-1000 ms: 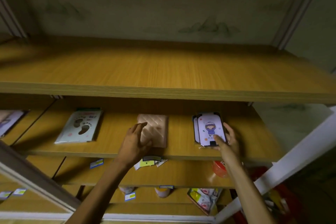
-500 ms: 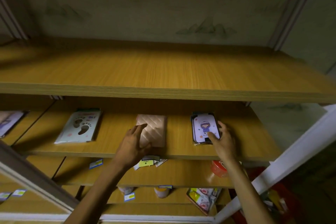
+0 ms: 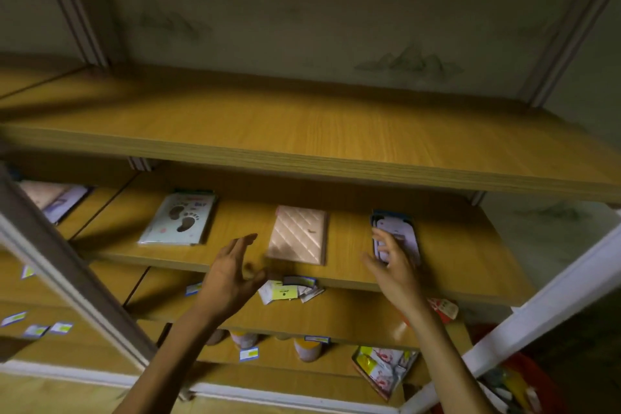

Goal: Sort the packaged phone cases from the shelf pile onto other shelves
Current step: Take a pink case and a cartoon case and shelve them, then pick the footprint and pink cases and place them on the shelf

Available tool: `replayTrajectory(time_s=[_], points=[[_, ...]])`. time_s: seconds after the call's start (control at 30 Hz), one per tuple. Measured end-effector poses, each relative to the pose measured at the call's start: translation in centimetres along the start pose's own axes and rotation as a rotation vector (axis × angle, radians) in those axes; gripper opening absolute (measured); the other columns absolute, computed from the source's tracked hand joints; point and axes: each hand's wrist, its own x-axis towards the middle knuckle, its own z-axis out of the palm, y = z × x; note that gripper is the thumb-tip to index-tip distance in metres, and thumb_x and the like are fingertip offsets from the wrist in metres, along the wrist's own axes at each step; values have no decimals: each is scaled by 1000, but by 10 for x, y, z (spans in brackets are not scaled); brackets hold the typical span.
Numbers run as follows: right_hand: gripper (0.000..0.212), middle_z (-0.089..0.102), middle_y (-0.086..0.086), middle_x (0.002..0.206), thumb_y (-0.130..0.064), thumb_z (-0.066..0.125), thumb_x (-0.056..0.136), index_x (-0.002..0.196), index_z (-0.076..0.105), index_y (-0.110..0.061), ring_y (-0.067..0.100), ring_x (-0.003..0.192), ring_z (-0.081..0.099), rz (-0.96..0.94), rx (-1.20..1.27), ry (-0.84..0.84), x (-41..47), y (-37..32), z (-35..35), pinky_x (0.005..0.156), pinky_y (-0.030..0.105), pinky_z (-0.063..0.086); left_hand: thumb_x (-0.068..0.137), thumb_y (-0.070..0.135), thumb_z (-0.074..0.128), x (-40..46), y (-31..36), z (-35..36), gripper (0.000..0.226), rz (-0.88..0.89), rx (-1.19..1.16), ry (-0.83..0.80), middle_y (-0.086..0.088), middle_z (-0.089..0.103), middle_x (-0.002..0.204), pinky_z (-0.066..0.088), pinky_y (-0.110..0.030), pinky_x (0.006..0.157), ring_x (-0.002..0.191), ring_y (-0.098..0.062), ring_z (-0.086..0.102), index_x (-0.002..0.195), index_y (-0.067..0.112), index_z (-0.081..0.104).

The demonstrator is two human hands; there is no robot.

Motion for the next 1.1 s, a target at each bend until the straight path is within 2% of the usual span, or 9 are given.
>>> replayTrajectory(time_s=[0.07,0.2,0.3,0.4,0.5,0.6,0.8,0.9,1.1], points=[[54,45,-9,129,-35,63,88,137,40,-39,12,122,44,-13,-39,-47,-6,-13,18,96,39,46,77,46,65,-14,-10,-19,74,-25,-3,22,-4,49,139,51,-42,90,123,-23,50,141,17,41],[52,50,-10,127,-33,67,86,133,45,-37,8,115,48,-121,-34,-121,-21,-46,66,89,28,45,70,58,54,-51,-38,-65,81,-86,7,83,-3,52,134,49,-36,92,117,-21,53,140,18,43],[53,51,-8,132,-27,69,84,132,47,-35,10,117,50,-186,10,-201,-39,-76,113,96,34,46,68,60,53,-91,-64,-106,81,-150,13,133,-3,55,130,50,-33,86,101,-21,59,136,18,46],[54,51,-9,130,-30,69,85,133,45,-35,9,116,49,-256,10,-277,-68,-111,163,96,37,47,68,58,55,-137,-95,-148,78,-208,39,198,1,56,125,42,-23,88,112,-21,57,132,15,50],[52,49,-14,129,-34,67,86,131,43,-43,3,115,48,-290,32,-371,-102,-147,214,91,28,47,68,57,55,-185,-126,-192,77,-273,83,242,4,55,124,36,-16,87,115,-18,55,133,17,49],[51,48,-18,132,-34,67,86,128,41,-46,-1,113,48,-365,23,-432,-134,-177,267,87,19,42,69,57,54,-231,-154,-232,76,-331,111,306,4,56,127,38,-20,88,116,-14,54,134,18,49],[54,46,-15,125,-36,67,83,128,40,-51,4,113,46,-401,-2,-598,-183,-235,359,91,27,45,70,57,53,-304,-203,-297,74,-436,139,414,18,48,126,36,-16,92,116,-3,49,135,23,47],[53,46,-12,122,-29,68,85,132,45,-37,5,111,47,-436,-11,-637,-194,-263,402,94,29,45,71,57,53,-319,-227,-324,72,-466,146,456,19,48,125,38,-20,92,115,-3,49,135,25,46],[45,47,-17,126,-36,66,85,123,45,-47,-3,113,45,-464,-33,-740,-184,-300,491,89,19,40,71,58,54,-316,-290,-367,71,-497,140,479,20,45,125,38,-22,93,116,-2,46,135,30,42]])
